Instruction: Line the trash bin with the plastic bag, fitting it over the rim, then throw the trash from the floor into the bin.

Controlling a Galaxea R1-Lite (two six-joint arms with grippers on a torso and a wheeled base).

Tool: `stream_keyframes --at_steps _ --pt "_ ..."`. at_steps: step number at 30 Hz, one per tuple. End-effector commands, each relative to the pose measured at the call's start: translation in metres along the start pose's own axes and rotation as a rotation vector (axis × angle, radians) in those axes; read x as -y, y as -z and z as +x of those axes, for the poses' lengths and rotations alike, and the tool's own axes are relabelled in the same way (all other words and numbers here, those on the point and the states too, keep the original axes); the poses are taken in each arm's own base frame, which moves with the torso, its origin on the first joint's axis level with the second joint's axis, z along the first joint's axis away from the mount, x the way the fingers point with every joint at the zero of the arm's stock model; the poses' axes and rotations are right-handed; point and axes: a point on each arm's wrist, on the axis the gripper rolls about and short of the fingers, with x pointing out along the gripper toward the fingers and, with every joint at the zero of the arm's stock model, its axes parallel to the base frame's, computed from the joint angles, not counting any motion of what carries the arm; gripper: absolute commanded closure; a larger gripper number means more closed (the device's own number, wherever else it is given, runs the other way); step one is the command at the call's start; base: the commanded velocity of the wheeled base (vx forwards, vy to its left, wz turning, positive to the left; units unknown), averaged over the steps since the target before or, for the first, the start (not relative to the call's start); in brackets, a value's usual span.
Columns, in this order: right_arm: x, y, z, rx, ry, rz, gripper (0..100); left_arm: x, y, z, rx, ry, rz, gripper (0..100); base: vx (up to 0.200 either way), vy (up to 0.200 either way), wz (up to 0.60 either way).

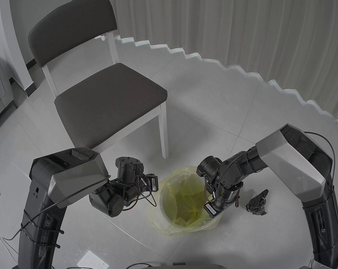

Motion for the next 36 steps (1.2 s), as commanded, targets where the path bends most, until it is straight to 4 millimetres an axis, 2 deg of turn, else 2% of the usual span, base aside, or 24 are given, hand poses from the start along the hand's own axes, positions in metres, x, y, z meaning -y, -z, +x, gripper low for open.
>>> stream_keyframes --at_steps 1,5,10,19,30,33,36 --pt "0.004 -0.002 0.0 -0.021 0.003 0.007 100 0.0 0.0 0.0 0.0 -0.001 -0.001 100 0.0 0.0 0.0" --pt "0.009 -0.003 0.001 -0.03 0.003 0.016 100 0.0 0.0 0.0 0.003 0.0 -0.001 100 0.0 0.0 0.0" --pt "0.028 -0.002 0.003 -0.036 0.011 0.059 100 -0.001 0.003 0.002 0.01 0.001 -0.001 100 0.0 0.0 0.0" --pt "0.047 0.002 0.006 -0.066 0.026 0.082 100 -0.001 0.003 0.002 0.009 0.001 -0.001 100 0.0 0.0 0.0" --pt "0.083 0.009 0.026 -0.12 0.091 0.086 100 0.0 0.003 0.002 0.012 0.003 0.0 100 0.0 0.0 0.0" --pt "0.084 0.009 0.027 -0.122 0.091 0.089 100 0.0 0.003 0.002 0.012 0.003 0.0 100 0.0 0.0 0.0" --pt "0.075 0.005 0.012 -0.083 0.085 0.075 100 0.002 0.003 0.002 0.009 0.007 0.002 100 0.0 0.0 0.0"
